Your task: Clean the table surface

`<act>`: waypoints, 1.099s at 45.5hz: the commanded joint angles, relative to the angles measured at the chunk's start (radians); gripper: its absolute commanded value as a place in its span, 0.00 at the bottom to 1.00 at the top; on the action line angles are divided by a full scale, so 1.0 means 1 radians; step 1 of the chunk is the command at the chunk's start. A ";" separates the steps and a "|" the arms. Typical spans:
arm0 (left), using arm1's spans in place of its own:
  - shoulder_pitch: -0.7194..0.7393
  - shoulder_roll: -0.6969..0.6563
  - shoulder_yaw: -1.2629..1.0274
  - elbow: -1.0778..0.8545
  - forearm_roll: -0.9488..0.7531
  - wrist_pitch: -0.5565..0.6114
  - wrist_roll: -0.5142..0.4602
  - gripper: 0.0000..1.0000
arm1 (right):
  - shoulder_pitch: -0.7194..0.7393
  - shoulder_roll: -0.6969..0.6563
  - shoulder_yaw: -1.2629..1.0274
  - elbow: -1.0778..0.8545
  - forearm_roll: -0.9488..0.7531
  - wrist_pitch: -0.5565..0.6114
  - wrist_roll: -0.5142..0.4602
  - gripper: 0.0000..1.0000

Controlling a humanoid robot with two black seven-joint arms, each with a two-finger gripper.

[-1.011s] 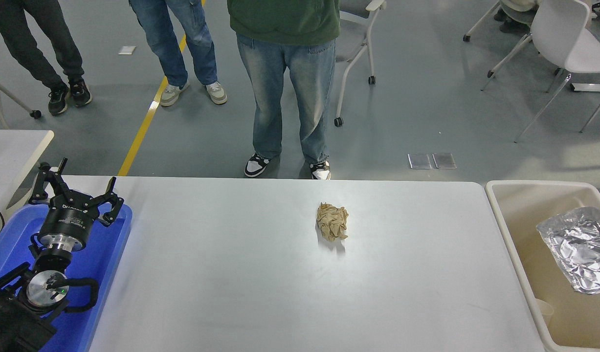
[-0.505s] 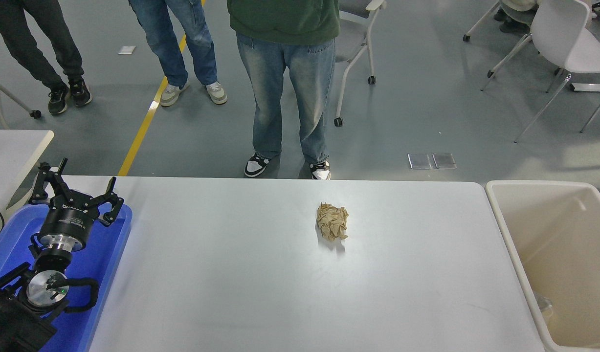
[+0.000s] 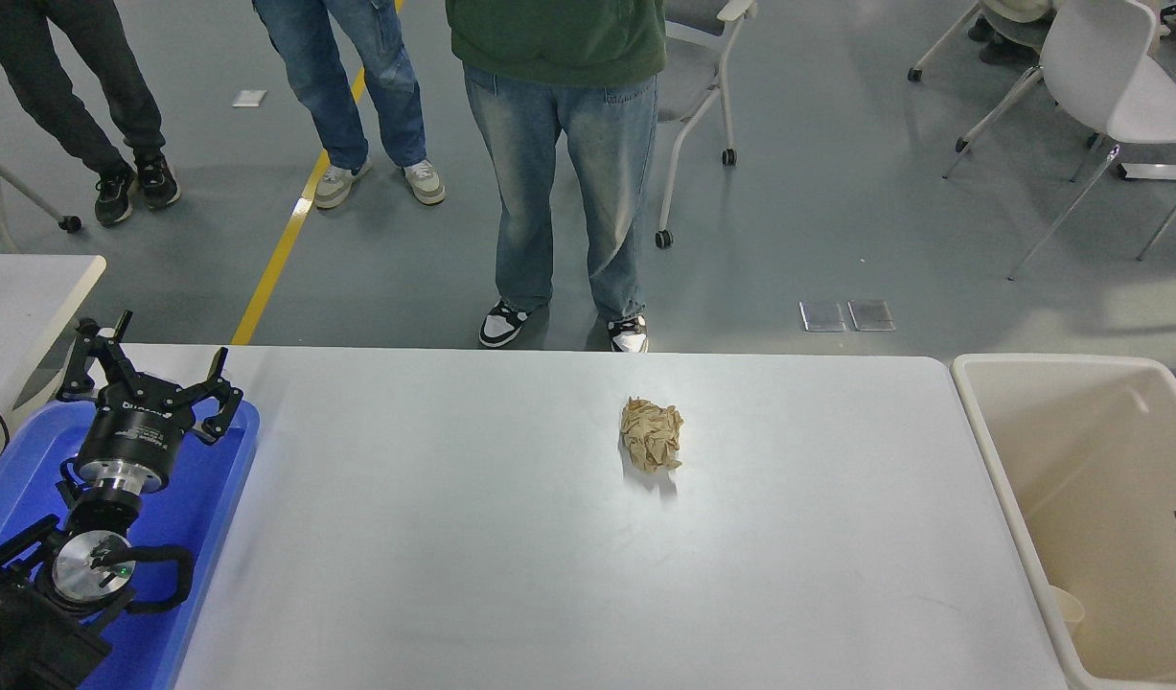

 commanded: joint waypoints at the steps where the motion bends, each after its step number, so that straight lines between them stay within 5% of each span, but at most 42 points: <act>1: 0.000 0.001 0.000 0.000 -0.001 0.000 -0.001 1.00 | 0.009 0.001 0.015 0.003 0.007 0.001 -0.001 1.00; 11: 0.000 0.001 0.000 0.000 -0.001 0.000 -0.001 1.00 | 0.011 -0.082 0.110 0.156 0.007 0.006 -0.001 1.00; 23: 0.000 0.001 0.000 0.000 -0.001 0.000 -0.001 1.00 | -0.035 -0.206 0.535 0.471 0.007 0.009 0.008 1.00; 30: 0.000 -0.001 0.000 0.000 -0.001 0.000 -0.001 1.00 | -0.074 -0.280 0.607 0.617 0.021 0.102 0.008 1.00; 39: 0.000 -0.001 0.000 0.000 -0.001 0.000 -0.001 1.00 | -0.090 -0.295 0.644 0.741 0.191 0.174 0.008 1.00; 50: 0.000 0.001 0.000 0.000 -0.001 0.000 -0.001 1.00 | -0.141 -0.269 0.750 0.910 0.202 0.187 0.054 1.00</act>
